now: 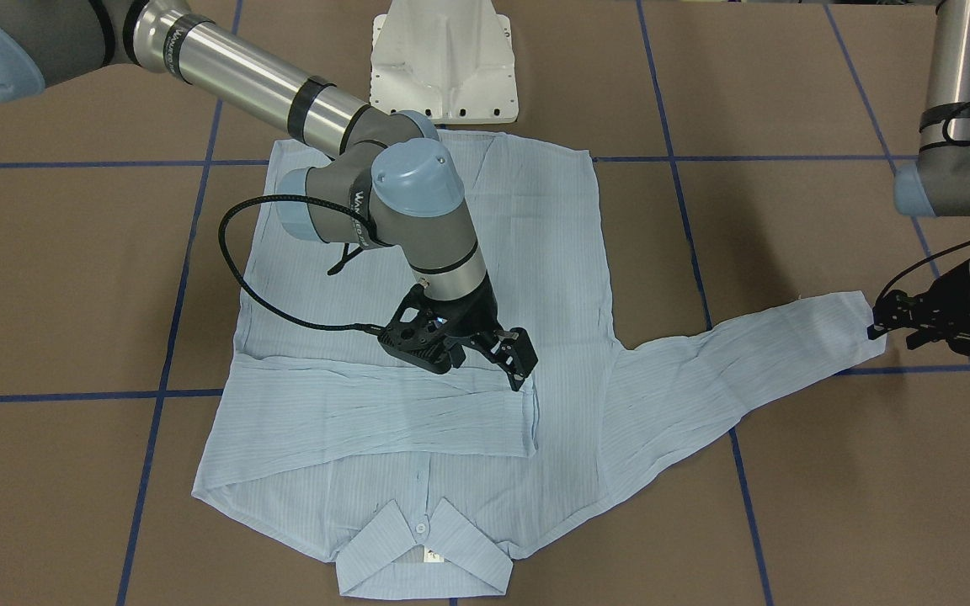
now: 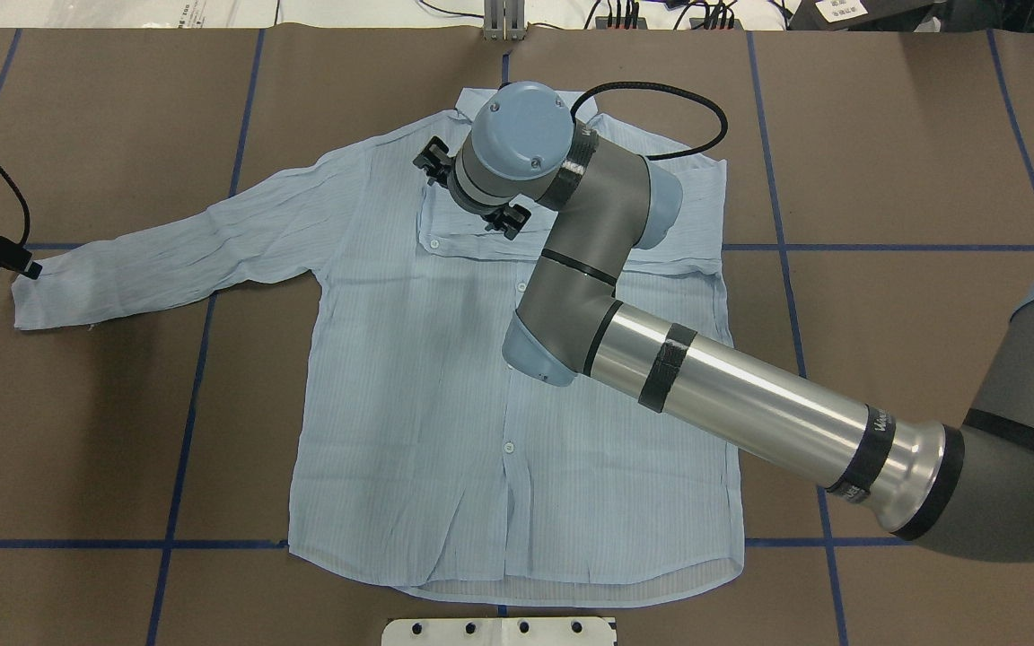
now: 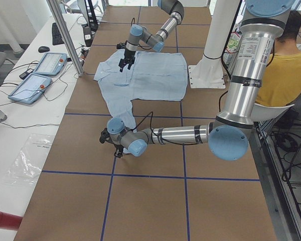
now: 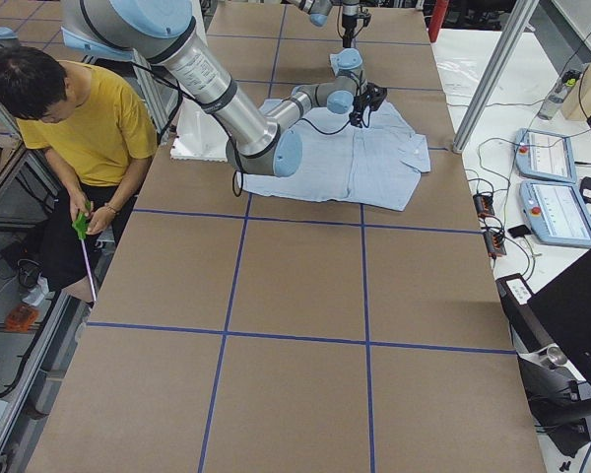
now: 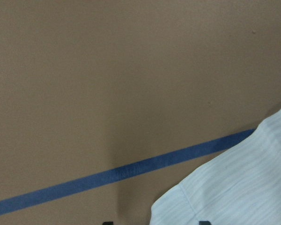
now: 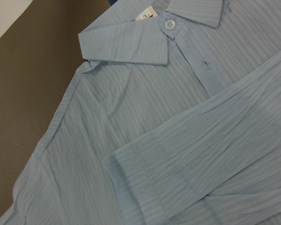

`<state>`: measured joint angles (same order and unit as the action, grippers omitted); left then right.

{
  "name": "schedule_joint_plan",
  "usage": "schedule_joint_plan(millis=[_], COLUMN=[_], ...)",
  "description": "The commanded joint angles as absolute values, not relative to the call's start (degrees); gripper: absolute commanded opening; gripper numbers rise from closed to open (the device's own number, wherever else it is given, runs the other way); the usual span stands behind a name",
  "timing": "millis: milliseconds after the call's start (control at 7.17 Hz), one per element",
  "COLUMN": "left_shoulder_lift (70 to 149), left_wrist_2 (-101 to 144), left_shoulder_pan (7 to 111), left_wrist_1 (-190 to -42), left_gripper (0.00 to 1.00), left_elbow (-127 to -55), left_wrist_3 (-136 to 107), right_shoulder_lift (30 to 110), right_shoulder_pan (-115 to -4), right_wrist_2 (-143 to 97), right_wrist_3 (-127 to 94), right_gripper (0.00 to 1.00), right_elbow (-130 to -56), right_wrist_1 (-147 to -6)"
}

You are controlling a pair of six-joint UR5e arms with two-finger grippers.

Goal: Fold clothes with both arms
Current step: 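Release the sleeve on the chest while the left gripper reaches the other cuff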

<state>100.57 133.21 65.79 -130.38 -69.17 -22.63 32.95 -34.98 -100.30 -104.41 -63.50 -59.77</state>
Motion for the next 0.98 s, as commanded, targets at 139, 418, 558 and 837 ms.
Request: schedule_joint_plan(millis=[139,418,558,837], left_shoulder_lift=[100.55,100.55,100.55,100.55], left_wrist_2=[134.46,135.44,135.44,135.44], left_shoulder_pan=[65.65,65.57,65.57,65.57], left_wrist_1=[-130.43,-130.52,-130.52,-130.52], left_gripper=[0.65,0.61,0.59,0.55], left_elbow=[-68.91,-68.38,-68.38,-68.03], left_wrist_3=[-22.59,-22.59,-22.59,-22.59], right_shoulder_lift=[35.14,40.68,40.61,40.61], right_shoulder_pan=[-35.85,-37.17,-37.18,-37.18], right_wrist_2=[-100.72,-100.99,-100.99,-100.99], right_wrist_3=[-104.15,-100.38,-100.37,-100.37], right_gripper=[1.00,1.00,1.00,1.00], right_elbow=[-67.21,-72.76,-72.77,-72.95], right_wrist_1=[-59.77,-59.59,-59.59,-59.59])
